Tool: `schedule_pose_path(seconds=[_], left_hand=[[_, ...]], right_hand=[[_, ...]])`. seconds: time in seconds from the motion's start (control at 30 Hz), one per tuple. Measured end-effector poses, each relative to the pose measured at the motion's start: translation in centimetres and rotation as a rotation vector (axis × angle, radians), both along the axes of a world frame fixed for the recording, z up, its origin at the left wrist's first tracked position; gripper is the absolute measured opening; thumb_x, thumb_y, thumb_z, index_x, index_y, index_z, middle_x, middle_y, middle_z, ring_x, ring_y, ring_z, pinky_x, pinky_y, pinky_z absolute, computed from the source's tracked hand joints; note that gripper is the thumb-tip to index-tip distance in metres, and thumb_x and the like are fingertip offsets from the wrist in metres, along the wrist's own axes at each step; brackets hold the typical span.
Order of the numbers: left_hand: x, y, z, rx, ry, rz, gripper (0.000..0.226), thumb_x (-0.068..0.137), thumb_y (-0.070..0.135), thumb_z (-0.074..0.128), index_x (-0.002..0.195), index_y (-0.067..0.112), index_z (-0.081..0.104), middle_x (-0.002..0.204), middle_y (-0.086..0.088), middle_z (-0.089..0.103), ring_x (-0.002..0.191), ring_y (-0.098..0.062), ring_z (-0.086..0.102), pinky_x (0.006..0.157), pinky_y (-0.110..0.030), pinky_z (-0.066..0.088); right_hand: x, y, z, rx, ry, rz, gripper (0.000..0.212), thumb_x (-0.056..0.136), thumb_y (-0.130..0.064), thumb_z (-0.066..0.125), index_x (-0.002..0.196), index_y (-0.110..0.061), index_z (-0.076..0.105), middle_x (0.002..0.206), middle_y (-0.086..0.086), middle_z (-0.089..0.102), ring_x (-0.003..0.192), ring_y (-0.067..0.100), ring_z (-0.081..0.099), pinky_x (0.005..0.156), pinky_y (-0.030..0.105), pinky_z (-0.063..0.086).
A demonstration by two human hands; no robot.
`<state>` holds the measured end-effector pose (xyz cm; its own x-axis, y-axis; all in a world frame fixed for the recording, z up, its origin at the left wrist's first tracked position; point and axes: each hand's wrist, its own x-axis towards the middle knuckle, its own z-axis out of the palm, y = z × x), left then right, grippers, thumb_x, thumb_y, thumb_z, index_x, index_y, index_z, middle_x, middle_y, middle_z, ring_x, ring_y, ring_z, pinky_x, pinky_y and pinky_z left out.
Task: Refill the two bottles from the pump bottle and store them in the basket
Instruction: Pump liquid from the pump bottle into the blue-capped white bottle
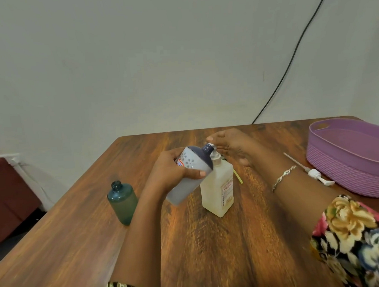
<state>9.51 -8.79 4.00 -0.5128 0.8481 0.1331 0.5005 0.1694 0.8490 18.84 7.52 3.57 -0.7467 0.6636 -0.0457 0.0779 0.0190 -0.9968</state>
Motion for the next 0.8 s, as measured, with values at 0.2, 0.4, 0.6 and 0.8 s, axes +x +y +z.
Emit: schedule_pose_path(seconds=[0.2, 0.4, 0.6, 0.8], left_hand=[[0.0, 0.0, -1.1, -0.001, -0.057, 0.02, 0.03, 0.064, 0.015, 0.083, 0.079, 0.028, 0.059, 0.077, 0.007, 0.062, 0.072, -0.01, 0.058, 0.058, -0.022, 0.044], [0.2, -0.2, -0.2, 0.011, -0.028, 0.011, 0.033, 0.066, 0.016, 0.082, 0.077, 0.031, 0.054, 0.076, 0.01, 0.059, 0.07, -0.005, 0.055, 0.054, -0.019, 0.04], [-0.2, -0.3, -0.5, 0.003, -0.058, -0.005, 0.032, 0.065, 0.014, 0.082, 0.076, 0.03, 0.056, 0.073, 0.011, 0.059, 0.066, -0.003, 0.054, 0.045, -0.007, 0.04], [-0.6, -0.5, -1.1, -0.018, -0.036, 0.007, 0.034, 0.066, 0.016, 0.081, 0.085, 0.03, 0.057, 0.081, 0.011, 0.06, 0.074, -0.004, 0.056, 0.057, -0.018, 0.043]], right_hand=[[0.0, -0.2, -1.1, -0.074, 0.006, 0.024, 0.025, 0.089, -0.015, 0.059, 0.105, 0.004, 0.062, 0.087, 0.012, 0.065, 0.076, 0.018, 0.061, 0.068, 0.028, 0.052], [-0.3, -0.4, -0.4, -0.028, 0.112, 0.028, 0.015, 0.09, -0.004, 0.055, 0.103, -0.003, 0.062, 0.103, 0.011, 0.064, 0.087, 0.016, 0.062, 0.069, 0.023, 0.051], [-0.7, -0.6, -1.9, 0.051, 0.245, 0.062, 0.021, 0.092, 0.0, 0.047, 0.108, 0.001, 0.061, 0.102, 0.007, 0.066, 0.09, 0.011, 0.063, 0.076, 0.019, 0.053], [-0.8, -0.5, -2.4, -0.005, 0.229, 0.104, 0.019, 0.093, -0.002, 0.046, 0.103, 0.0, 0.062, 0.102, 0.01, 0.066, 0.088, 0.015, 0.063, 0.078, 0.023, 0.052]])
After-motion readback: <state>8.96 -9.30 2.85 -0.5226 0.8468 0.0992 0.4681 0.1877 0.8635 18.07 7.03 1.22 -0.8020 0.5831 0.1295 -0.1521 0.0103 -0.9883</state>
